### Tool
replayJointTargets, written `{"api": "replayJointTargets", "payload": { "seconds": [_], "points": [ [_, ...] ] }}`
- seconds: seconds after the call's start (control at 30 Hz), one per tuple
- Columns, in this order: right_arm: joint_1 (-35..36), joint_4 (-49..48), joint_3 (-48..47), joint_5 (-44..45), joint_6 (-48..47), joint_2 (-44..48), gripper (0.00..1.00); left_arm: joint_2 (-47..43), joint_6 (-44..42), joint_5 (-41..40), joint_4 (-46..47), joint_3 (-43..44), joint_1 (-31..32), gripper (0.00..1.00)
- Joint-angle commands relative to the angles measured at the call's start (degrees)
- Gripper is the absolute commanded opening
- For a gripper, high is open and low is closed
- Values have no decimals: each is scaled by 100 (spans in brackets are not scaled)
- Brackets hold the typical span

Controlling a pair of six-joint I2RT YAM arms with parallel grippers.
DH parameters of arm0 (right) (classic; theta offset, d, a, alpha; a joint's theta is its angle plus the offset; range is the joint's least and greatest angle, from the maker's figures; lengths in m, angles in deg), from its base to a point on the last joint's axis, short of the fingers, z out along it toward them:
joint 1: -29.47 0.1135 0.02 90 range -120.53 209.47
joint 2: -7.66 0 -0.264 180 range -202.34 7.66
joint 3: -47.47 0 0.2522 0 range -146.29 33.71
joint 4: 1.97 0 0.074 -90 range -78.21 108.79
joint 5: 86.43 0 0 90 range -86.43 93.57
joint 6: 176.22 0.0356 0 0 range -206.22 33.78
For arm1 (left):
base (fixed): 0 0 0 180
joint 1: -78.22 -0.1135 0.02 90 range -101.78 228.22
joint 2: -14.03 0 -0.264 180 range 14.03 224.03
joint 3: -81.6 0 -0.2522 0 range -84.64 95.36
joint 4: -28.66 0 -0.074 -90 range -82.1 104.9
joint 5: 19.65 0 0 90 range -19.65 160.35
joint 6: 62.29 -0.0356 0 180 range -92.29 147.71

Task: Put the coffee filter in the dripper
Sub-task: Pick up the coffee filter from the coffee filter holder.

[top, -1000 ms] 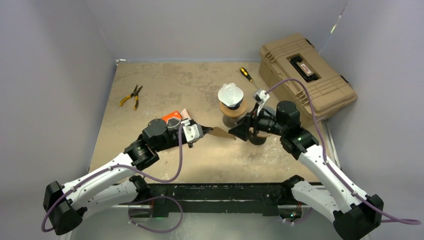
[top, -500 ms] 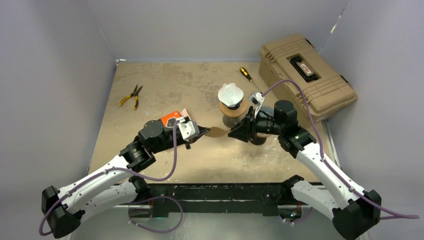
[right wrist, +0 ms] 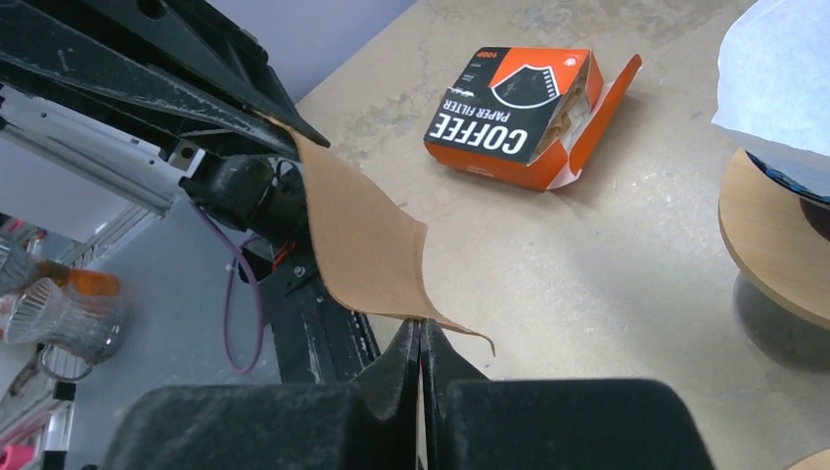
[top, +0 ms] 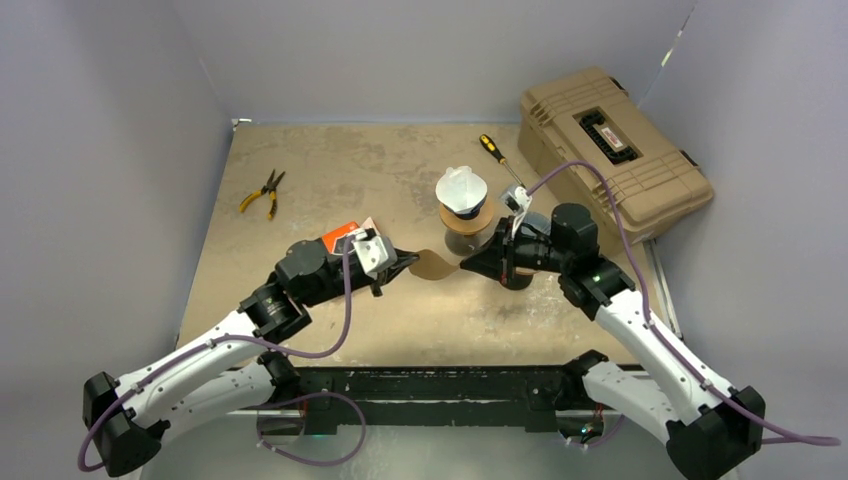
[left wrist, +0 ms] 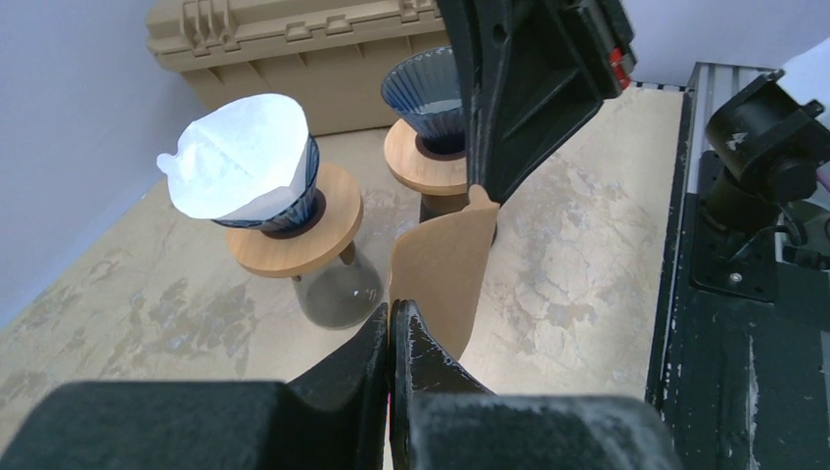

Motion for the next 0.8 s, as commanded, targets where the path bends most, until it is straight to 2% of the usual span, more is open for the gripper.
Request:
{"api": "replayJointTargets", "payload": {
  "seconds": [0.0,0.27,0.47,0.57,0.77],
  "points": [
    [-7,-169,-98,292,17,267,0,115,276,-423,143,231,7,0],
    [-7,-84,-117,515,48,477,0,581,626,-699,-38,527,8,0],
    [-11,151,-124,890,30,551,2,854,350,-458,-217,723,19,0],
    [-9,328,-199,1207,138,471,20,829,-22,-185,-296,701,14,0],
    [-16,249,-232,1284,351,299,44,398,-758,233,-234,428,16,0]
  ]
}}
